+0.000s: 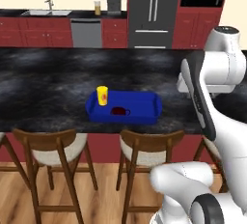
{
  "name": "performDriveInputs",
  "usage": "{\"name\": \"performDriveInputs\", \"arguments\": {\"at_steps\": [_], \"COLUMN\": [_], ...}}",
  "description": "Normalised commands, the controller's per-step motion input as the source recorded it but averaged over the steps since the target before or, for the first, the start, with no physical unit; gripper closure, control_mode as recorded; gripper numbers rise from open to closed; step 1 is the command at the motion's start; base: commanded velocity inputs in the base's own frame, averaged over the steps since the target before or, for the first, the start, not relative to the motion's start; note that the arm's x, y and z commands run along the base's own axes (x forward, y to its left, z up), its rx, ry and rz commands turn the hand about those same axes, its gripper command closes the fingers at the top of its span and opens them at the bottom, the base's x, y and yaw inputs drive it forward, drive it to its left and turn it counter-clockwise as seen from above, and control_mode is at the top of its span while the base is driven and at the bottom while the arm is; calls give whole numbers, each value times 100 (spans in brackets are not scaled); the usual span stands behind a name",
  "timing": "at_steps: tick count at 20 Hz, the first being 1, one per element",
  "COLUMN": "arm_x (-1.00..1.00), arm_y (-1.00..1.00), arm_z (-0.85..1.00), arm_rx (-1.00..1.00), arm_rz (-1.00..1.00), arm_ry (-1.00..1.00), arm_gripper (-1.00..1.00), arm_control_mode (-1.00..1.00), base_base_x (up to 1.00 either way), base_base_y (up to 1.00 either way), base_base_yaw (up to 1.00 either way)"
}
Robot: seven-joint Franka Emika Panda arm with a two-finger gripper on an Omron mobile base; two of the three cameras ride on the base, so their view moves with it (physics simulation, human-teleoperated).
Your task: There is a tray on the dining counter. Grab the cup, mug, and pitcher and place them on the tray. The pitcher may be placed next to the tray if it cannot fit the tray.
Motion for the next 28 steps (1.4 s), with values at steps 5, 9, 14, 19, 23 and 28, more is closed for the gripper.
{"name": "performDriveInputs", "arguments": {"at_steps": [5, 9, 14, 19, 23, 28], "arm_x": [0, 0, 0, 0, 0, 0], "arm_y": [0, 0, 0, 0, 0, 0], "arm_z": [0, 0, 0, 0, 0, 0], "arm_rx": [0, 0, 0, 0, 0, 0], "arm_rz": [0, 0, 0, 0, 0, 0], "arm_ry": [0, 0, 0, 0, 0, 0], "arm_gripper": [-100, -100, -100, -100, -100, -100], "arm_control_mode": [100, 100, 100, 100, 100, 100], "base_base_x": [-99, -70, -13, 0, 0, 1], "base_base_y": [-100, -100, -100, -100, -100, -100], "base_base_yaw": [-8, -25, -22, -17, -12, -12]}}
